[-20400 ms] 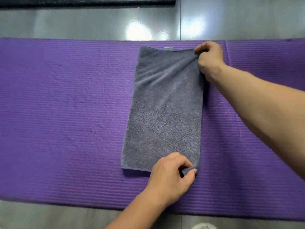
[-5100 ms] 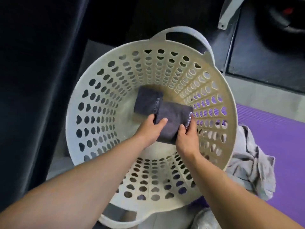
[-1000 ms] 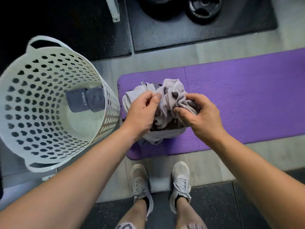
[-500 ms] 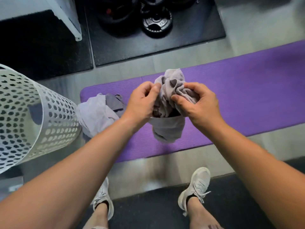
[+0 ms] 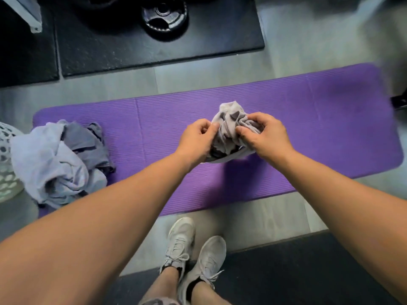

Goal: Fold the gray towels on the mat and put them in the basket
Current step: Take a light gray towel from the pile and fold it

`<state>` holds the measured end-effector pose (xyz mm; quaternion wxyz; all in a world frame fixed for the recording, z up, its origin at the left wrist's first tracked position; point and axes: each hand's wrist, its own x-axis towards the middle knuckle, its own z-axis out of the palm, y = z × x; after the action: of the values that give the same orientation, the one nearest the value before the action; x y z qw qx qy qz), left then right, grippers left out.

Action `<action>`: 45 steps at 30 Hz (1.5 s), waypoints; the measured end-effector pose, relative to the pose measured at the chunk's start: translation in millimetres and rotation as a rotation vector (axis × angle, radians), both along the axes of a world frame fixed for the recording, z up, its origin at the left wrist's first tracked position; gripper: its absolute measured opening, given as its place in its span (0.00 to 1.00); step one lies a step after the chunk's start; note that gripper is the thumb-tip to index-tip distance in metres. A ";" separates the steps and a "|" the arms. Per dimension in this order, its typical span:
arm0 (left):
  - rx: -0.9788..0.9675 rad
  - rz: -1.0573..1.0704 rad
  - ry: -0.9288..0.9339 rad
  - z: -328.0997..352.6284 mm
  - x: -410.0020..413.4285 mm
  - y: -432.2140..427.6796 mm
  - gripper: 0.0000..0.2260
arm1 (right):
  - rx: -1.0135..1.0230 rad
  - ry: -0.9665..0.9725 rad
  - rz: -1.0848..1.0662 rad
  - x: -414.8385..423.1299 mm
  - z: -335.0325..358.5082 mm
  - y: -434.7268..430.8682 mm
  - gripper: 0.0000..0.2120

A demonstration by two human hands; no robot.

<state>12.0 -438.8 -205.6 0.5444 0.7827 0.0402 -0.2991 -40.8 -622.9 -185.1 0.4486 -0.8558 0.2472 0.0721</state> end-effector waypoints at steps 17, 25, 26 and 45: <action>0.210 -0.058 -0.021 -213.0 21.3 -67.7 0.15 | 0.030 0.044 0.219 16.6 -224.2 -139.8 0.08; 0.080 -0.329 0.194 -244.7 46.5 -53.8 0.18 | 0.143 0.032 0.366 59.9 -272.8 -131.9 0.02; 0.163 -0.478 0.244 -243.6 48.2 -49.3 0.22 | 0.164 0.017 0.371 64.6 -272.6 -131.5 0.02; -0.253 -0.186 -0.180 -212.3 90.0 -68.7 0.17 | 0.587 -0.073 0.323 108.7 -234.9 -102.1 0.06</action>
<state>102.0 -507.5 -417.9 0.6100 0.7318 -0.1189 -0.2796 67.9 -725.0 -420.0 0.6672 -0.7204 0.0607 0.1797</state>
